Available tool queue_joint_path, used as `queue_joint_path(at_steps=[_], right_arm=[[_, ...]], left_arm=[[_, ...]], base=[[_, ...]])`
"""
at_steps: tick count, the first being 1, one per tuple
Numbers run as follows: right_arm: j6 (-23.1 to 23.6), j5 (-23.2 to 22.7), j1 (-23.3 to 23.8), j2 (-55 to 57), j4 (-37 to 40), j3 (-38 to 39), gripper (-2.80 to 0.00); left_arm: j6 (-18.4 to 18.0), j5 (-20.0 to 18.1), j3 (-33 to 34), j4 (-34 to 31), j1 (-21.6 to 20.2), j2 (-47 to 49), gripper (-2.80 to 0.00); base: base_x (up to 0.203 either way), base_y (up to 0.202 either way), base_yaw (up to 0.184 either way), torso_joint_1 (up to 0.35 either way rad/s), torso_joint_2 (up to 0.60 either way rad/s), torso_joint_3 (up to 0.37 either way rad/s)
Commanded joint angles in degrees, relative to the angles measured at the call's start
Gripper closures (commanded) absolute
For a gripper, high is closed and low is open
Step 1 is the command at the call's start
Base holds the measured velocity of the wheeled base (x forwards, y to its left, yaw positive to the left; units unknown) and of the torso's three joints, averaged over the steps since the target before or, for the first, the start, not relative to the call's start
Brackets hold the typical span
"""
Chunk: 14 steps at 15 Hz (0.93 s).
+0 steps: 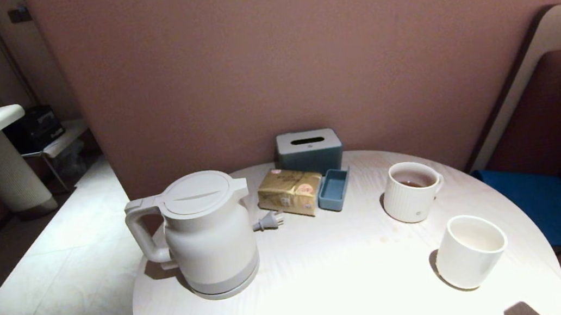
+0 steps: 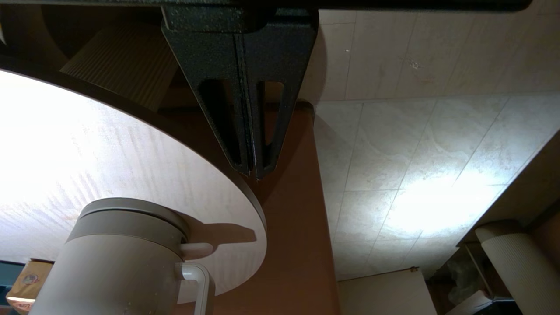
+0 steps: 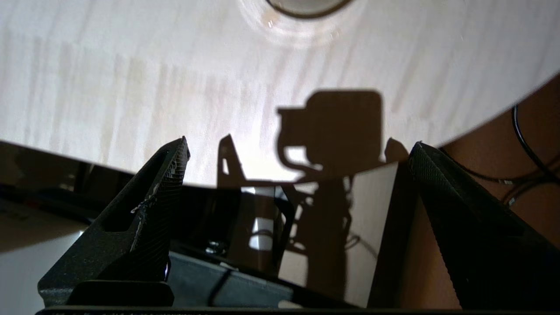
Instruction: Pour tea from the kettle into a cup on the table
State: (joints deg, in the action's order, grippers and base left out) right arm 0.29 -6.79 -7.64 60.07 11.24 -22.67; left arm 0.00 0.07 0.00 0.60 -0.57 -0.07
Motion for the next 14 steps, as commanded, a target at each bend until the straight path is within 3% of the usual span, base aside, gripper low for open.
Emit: queue_joint_path(at_steps=[1,7,13,14], right_arm=[[-0.01,2.00,1.01,-11.54,6.91,-0.89,-2.80],[-0.53,17.14,2.76,-27.94,9.23,-2.57,-2.80],[-1.16,19.23,2.80,-44.06,10.19,-2.43,-2.80],[-1.07,21.51,2.81,-44.46,11.47,-3.01,-2.80]], left_arm=[[0.00,0.01,0.00,0.02,-0.04,0.07,0.00],[0.00,0.01,0.00,0.02,-0.04,0.07,0.00],[0.00,0.01,0.00,0.02,-0.04,0.07,0.00],[0.00,0.01,0.00,0.02,-0.04,0.07,0.00]], base=[[0.000,0.000,0.000,0.000,0.00,0.000],[0.000,0.000,0.000,0.000,0.00,0.000],[0.000,0.000,0.000,0.000,0.00,0.000],[0.000,0.000,0.000,0.000,0.00,0.000]])
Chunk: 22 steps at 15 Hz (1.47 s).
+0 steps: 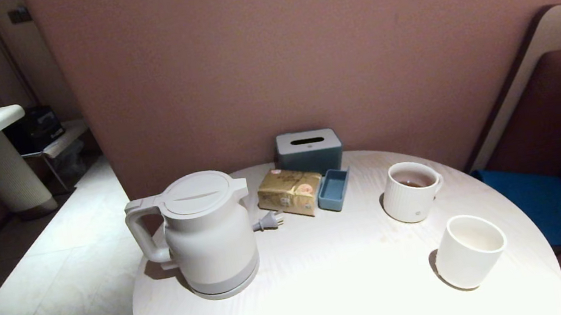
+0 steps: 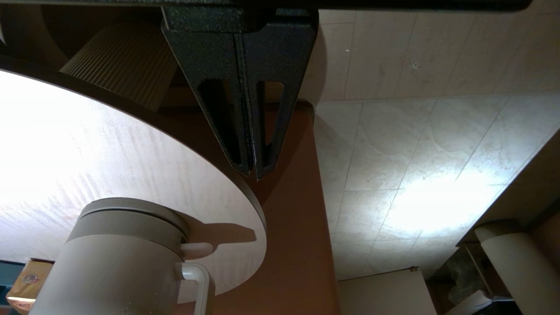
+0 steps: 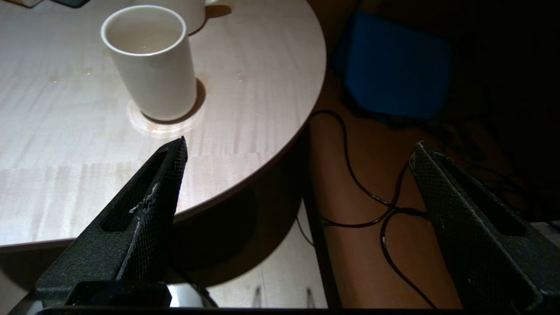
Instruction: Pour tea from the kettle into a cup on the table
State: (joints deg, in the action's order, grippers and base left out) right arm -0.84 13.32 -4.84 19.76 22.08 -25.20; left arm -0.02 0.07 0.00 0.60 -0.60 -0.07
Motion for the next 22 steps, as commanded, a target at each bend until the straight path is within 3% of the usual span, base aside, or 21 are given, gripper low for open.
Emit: queue_joint_path(at_steps=[1,4,10,13,14,15,16,19,22], right_arm=[[-0.01,4.73,0.00,-4.06,1.36,-0.80,-2.80],[0.23,9.24,0.24,-3.89,2.07,-1.28,-2.80],[1.71,7.59,5.07,-5.73,4.23,-0.42,-2.80],[1.60,1.10,5.93,-12.23,5.43,0.62,-2.80],[1.52,-3.40,5.61,-15.98,5.04,1.19,-2.80],[1.05,-12.52,5.32,-18.87,3.01,2.27,-2.80],[0.37,-18.49,5.11,-19.76,-1.51,4.77,-2.80],[4.43,-21.24,4.96,-19.76,-13.06,16.91,-2.80],[6.54,-16.66,4.93,-19.76,-23.81,25.12,-2.80]], left_arm=[[0.02,0.01,0.00,0.02,-0.02,0.07,0.00],[0.02,0.01,0.00,0.02,-0.02,0.07,0.00],[0.02,0.01,0.00,0.02,-0.02,0.07,0.00],[0.02,0.01,0.00,0.03,-0.02,0.07,0.00],[0.10,0.01,0.00,0.02,-0.02,0.07,0.00],[0.11,0.01,0.00,0.11,-0.02,0.07,0.00],[0.11,0.01,0.00,0.11,-0.02,0.07,0.00],[0.11,0.01,0.00,0.10,-0.02,0.07,0.00],[0.11,0.01,0.00,0.11,-0.02,0.07,0.00]], base=[[0.000,0.000,0.000,0.000,0.00,0.000],[0.000,0.000,0.000,0.000,0.00,0.000],[0.000,0.000,0.000,0.000,0.00,0.000],[0.000,0.000,0.000,0.000,0.00,0.000],[0.000,0.000,0.000,0.000,0.00,0.000],[0.000,0.000,0.000,0.000,0.00,0.000],[0.000,0.000,0.000,0.000,0.00,0.000],[0.000,0.000,0.000,0.000,0.00,0.000],[0.000,0.000,0.000,0.000,0.00,0.000]])
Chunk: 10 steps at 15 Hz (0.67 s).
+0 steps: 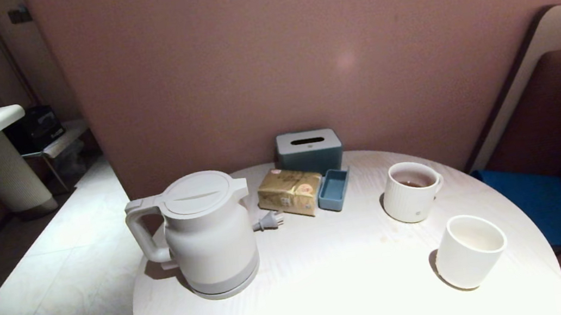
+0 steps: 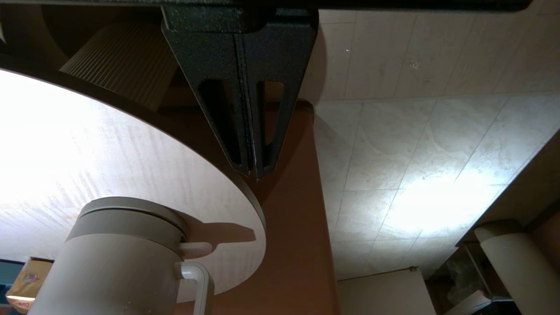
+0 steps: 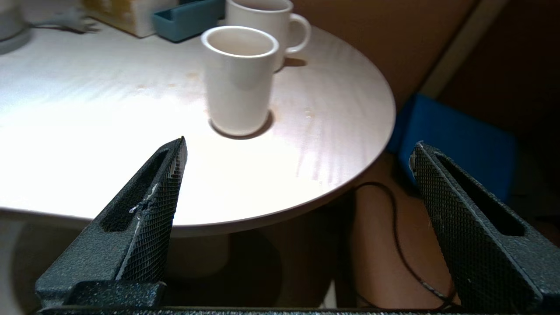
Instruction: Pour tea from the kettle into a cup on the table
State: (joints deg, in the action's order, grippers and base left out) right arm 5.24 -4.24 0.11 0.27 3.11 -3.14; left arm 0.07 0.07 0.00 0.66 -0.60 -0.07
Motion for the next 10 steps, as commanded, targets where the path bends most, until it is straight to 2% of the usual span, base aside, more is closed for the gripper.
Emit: queue_joint_path(at_steps=[1,7,10], right_arm=[[0.89,1.53,-0.02,-0.27,-6.89,3.14,-2.80],[-0.14,1.95,-0.02,-0.27,-6.10,3.14,-2.80],[-3.12,2.20,-0.02,-0.27,-6.10,3.14,-2.80]], left_arm=[[0.01,0.01,0.00,0.04,-0.02,0.07,0.00],[0.01,0.01,0.00,0.02,-0.02,0.07,0.00],[0.01,0.01,0.00,0.01,-0.02,0.07,0.00]], base=[[0.000,0.000,0.000,0.000,0.00,0.000],[0.000,0.000,0.000,0.000,0.00,0.000],[0.000,0.000,0.000,0.000,0.00,0.000]])
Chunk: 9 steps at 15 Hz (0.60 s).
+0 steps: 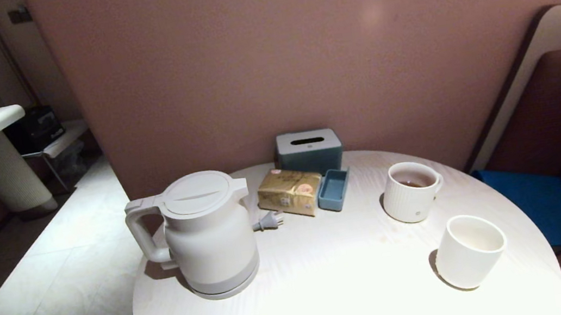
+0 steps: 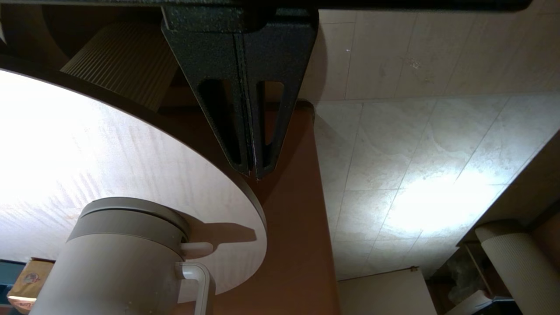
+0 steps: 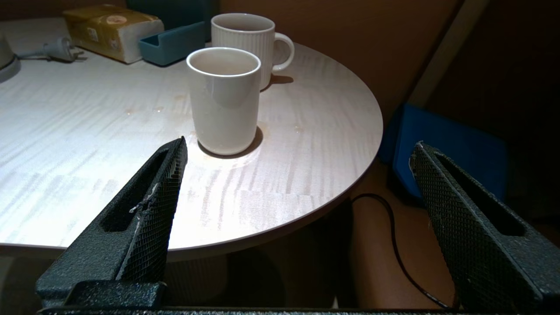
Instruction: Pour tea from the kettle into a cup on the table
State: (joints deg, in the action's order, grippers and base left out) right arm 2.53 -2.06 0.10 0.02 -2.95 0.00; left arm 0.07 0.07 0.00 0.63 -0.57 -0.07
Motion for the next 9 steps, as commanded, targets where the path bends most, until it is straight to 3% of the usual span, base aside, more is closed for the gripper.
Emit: queue_joint_path(at_steps=[1,8,9], right_arm=[[-0.52,0.39,-0.01,-0.02,-0.13,0.00,-2.80],[-0.60,0.39,-0.01,-0.02,-0.13,0.00,-2.80],[-0.60,0.39,-0.01,-0.02,-0.05,0.00,0.00]], left_arm=[[0.01,0.01,0.00,0.07,-0.04,0.07,0.00],[0.01,0.01,0.00,0.07,-0.04,0.07,0.00],[0.01,0.01,0.00,-0.01,-0.04,0.07,0.00]], base=[[0.000,0.000,0.000,0.000,0.00,0.000],[0.000,0.000,0.000,0.000,0.00,0.000],[0.000,0.000,0.000,0.000,0.00,0.000]])
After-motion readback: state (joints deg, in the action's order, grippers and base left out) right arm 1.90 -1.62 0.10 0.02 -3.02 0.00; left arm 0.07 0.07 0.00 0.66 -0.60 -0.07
